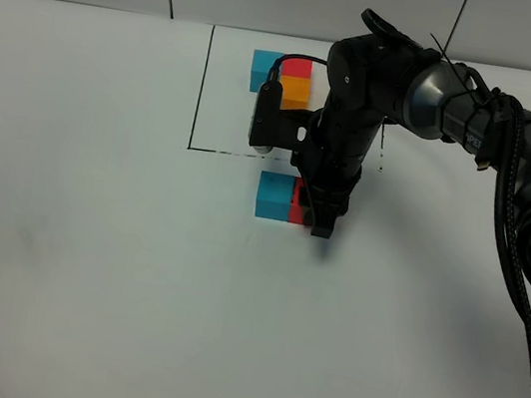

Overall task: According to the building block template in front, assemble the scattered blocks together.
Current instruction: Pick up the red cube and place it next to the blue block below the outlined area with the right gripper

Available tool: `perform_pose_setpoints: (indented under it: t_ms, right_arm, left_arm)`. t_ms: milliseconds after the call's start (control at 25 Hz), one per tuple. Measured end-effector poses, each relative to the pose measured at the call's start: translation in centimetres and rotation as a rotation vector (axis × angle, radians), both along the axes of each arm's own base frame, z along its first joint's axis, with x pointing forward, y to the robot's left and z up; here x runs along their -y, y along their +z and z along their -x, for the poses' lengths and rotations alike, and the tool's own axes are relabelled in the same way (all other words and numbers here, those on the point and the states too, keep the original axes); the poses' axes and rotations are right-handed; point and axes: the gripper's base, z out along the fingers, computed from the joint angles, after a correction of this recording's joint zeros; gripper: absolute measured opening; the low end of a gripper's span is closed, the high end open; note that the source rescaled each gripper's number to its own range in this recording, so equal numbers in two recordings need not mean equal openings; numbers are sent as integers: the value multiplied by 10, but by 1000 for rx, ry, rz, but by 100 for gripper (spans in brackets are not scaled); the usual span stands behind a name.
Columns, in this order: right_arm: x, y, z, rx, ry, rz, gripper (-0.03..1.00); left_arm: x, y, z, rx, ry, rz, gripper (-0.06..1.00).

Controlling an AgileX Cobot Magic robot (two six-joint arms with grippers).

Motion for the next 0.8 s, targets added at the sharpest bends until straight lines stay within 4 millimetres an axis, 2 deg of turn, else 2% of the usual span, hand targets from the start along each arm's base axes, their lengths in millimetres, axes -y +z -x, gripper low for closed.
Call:
perform_pose_setpoints:
  t_ms: [800]
  right_arm:
    - [-1,-1,0,-1,56,15,4]
  left_arm:
    - [0,0,0,0,0,0,51]
